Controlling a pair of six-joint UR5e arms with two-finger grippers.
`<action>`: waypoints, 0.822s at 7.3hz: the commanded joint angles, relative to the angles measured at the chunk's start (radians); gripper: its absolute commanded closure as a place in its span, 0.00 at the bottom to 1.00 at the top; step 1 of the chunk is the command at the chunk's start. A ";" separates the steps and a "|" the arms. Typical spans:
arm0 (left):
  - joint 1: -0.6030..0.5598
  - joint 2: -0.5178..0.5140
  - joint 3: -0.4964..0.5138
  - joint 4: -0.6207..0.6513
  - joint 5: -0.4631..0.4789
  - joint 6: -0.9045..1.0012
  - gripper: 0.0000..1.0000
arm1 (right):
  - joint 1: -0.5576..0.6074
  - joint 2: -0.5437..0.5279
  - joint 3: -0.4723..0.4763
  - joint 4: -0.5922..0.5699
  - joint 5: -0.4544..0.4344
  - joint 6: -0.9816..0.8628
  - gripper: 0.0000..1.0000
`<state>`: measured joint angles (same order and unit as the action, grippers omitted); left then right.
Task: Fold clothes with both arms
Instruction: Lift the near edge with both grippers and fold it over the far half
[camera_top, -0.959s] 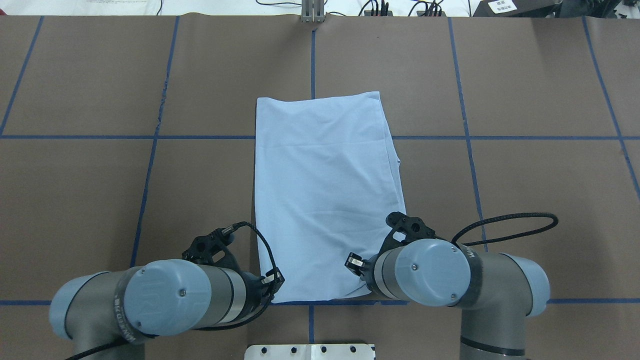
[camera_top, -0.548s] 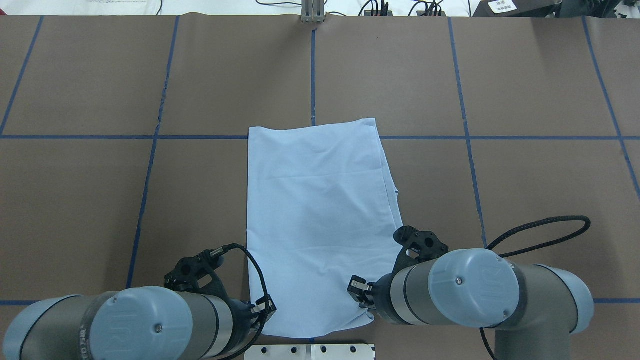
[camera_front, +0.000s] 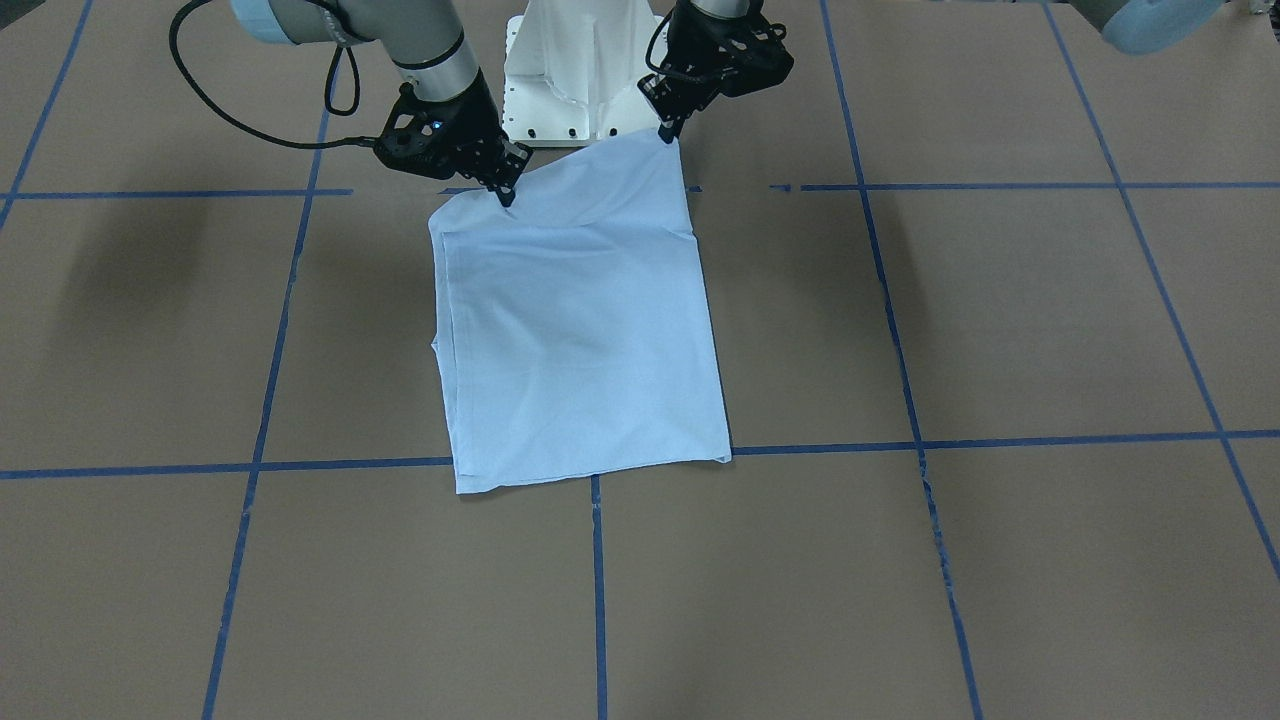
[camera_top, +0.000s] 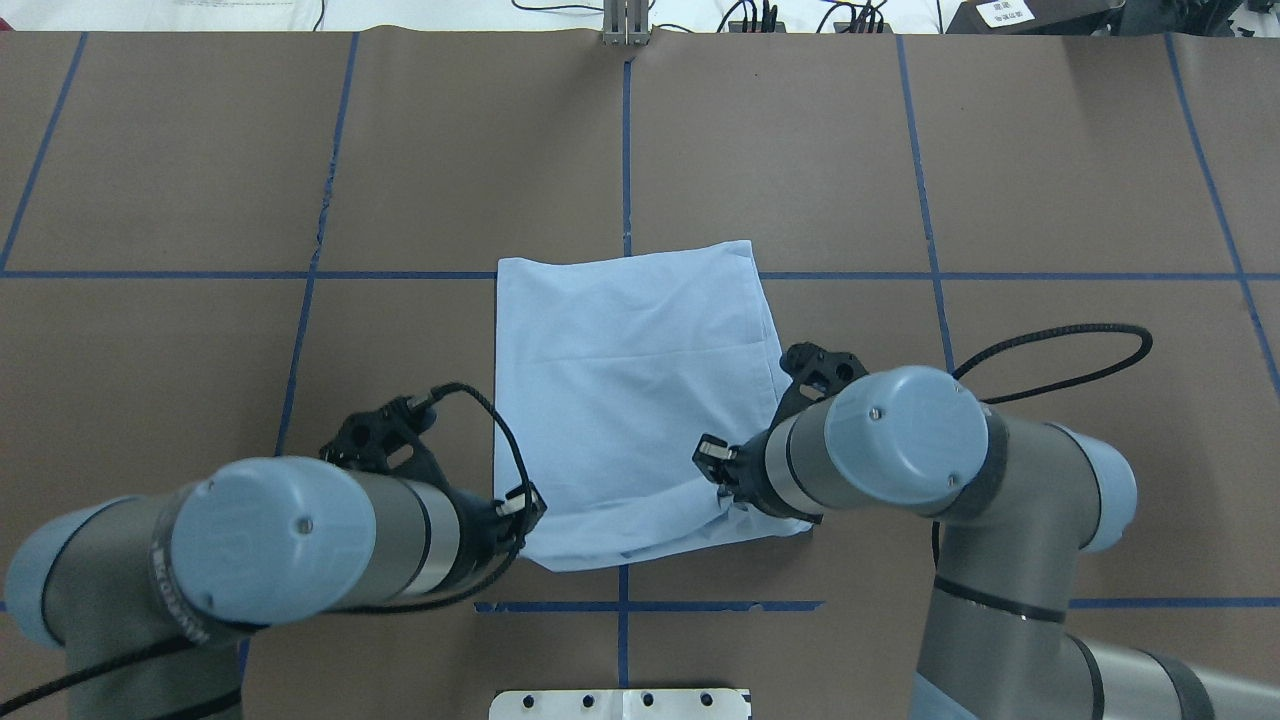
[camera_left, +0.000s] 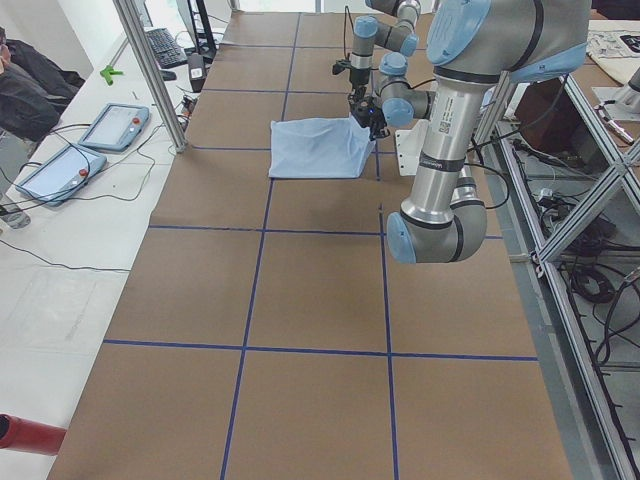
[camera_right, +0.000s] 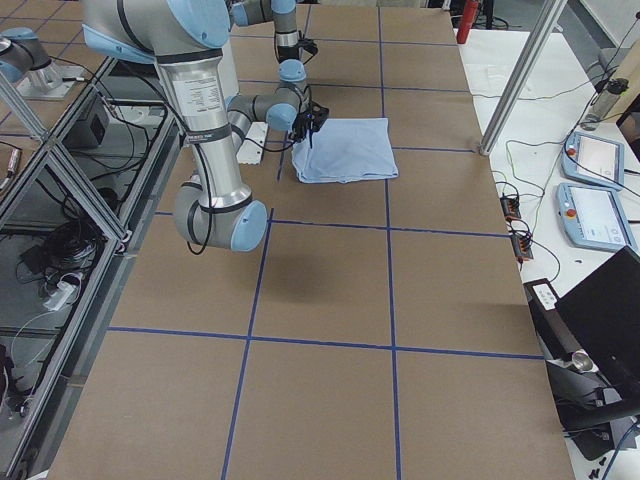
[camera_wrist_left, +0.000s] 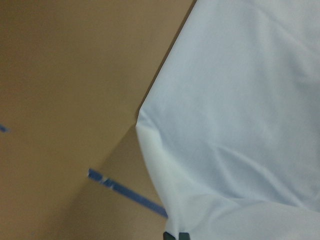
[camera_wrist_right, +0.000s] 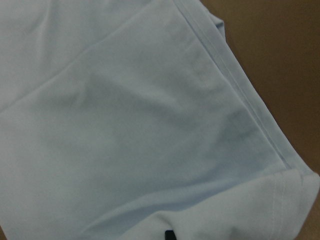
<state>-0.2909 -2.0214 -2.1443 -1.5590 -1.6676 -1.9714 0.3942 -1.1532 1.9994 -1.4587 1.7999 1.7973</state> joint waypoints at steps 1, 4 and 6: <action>-0.129 -0.051 0.157 -0.112 -0.012 0.011 1.00 | 0.115 0.131 -0.162 -0.002 0.036 -0.042 1.00; -0.366 -0.179 0.569 -0.345 -0.086 0.071 0.69 | 0.270 0.388 -0.593 0.027 0.053 -0.145 0.41; -0.460 -0.188 0.662 -0.434 -0.089 0.271 0.00 | 0.349 0.420 -0.714 0.174 0.071 -0.215 0.00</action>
<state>-0.6855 -2.1993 -1.5386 -1.9486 -1.7524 -1.7889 0.6872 -0.7581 1.3630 -1.3592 1.8540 1.6290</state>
